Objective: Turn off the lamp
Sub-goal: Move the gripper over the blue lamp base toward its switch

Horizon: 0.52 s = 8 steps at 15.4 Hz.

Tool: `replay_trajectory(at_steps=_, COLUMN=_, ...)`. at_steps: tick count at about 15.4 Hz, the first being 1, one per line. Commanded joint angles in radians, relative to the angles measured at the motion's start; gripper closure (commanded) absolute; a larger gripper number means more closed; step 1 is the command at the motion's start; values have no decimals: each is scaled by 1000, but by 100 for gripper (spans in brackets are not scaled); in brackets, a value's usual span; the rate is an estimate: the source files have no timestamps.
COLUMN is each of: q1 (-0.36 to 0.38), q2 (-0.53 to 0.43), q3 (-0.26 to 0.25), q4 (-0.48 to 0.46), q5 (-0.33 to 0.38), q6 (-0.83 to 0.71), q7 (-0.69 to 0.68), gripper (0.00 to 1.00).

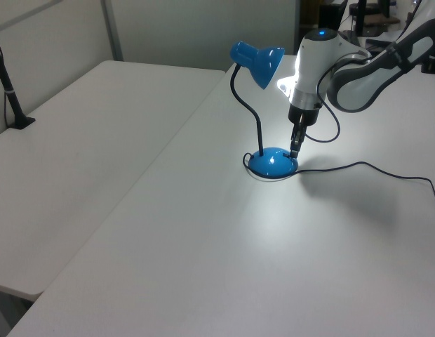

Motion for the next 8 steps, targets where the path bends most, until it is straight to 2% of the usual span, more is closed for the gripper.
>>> replay_trajectory(at_steps=1, q1=-1, q2=-3, q3=4, q4=2, q5=-16, q6=25, q7=-9, gripper=100)
replay_trajectory(at_steps=8, q1=-1, q2=38, q3=4, q4=20, q5=-19, q6=29, q7=-9, gripper=100)
